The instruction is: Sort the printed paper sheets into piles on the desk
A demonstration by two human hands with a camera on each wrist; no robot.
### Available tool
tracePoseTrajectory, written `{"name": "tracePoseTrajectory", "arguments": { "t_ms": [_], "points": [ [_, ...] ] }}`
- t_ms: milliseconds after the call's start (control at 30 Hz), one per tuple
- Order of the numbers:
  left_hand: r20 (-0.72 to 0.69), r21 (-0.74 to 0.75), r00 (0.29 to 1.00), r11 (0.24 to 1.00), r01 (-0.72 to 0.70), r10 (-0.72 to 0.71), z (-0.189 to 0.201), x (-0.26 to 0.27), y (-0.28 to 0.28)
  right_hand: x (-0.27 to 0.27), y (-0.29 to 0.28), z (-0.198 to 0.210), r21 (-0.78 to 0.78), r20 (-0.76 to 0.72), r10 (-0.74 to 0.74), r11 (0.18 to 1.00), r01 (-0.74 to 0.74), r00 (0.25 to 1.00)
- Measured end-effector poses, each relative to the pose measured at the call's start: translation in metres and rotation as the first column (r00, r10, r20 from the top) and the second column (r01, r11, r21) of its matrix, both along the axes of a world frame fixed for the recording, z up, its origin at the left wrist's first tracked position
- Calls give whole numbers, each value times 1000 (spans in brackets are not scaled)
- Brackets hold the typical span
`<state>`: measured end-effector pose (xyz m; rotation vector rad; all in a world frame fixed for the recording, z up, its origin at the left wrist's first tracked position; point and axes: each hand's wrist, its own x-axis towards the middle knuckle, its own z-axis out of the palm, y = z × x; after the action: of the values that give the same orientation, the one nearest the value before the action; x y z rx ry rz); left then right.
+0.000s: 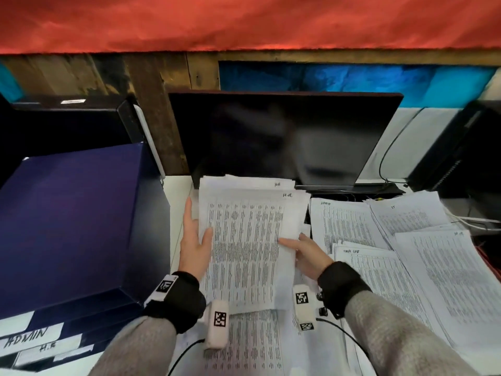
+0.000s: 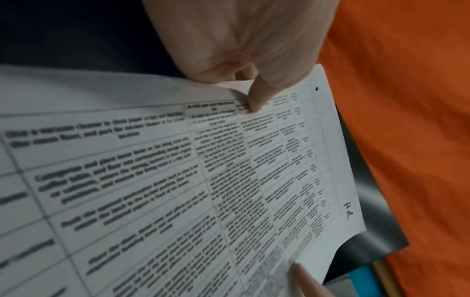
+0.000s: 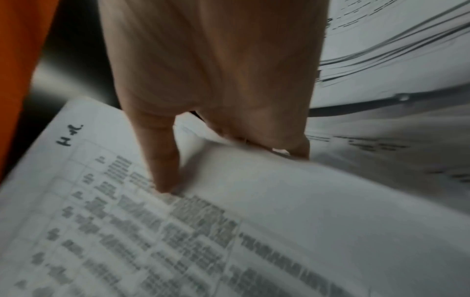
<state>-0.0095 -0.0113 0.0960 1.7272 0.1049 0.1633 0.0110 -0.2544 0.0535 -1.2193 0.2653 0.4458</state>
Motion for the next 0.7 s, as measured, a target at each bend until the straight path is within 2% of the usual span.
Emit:
{"name": "tracePoseTrajectory", "arguments": {
  "t_ms": [200, 267, 333, 400, 533, 633, 700],
  "points": [
    [116, -24, 990, 996, -81, 83, 6, 2, -18, -3, 16, 36, 121, 185, -160, 983, 139, 970],
    [172, -15, 978, 993, -116, 117, 8, -3, -26, -7, 24, 44, 72, 235, -176, 984, 163, 956],
    [189, 33, 974, 991, -132, 124, 5, -8, -29, -10, 31, 46, -42, 276, -187, 978, 206, 943],
    [142, 52, 983, 990, -128, 119, -2, -10, -29, -12, 35, 45, -145, 314, -217, 951, 273, 924],
    [52, 9, 992, 993, -115, 114, -19, -2, -21, -6, 39, 42, -149, 290, -363, 897, 416, 886],
    [6, -43, 991, 990, -135, 135, -30, 7, -18, 3, 49, 36, -200, 254, -337, 899, 390, 906],
    [-74, -124, 987, 980, -153, 144, -40, 13, -15, 7, 53, 32, -229, 254, -305, 903, 363, 918]
  ]
}}
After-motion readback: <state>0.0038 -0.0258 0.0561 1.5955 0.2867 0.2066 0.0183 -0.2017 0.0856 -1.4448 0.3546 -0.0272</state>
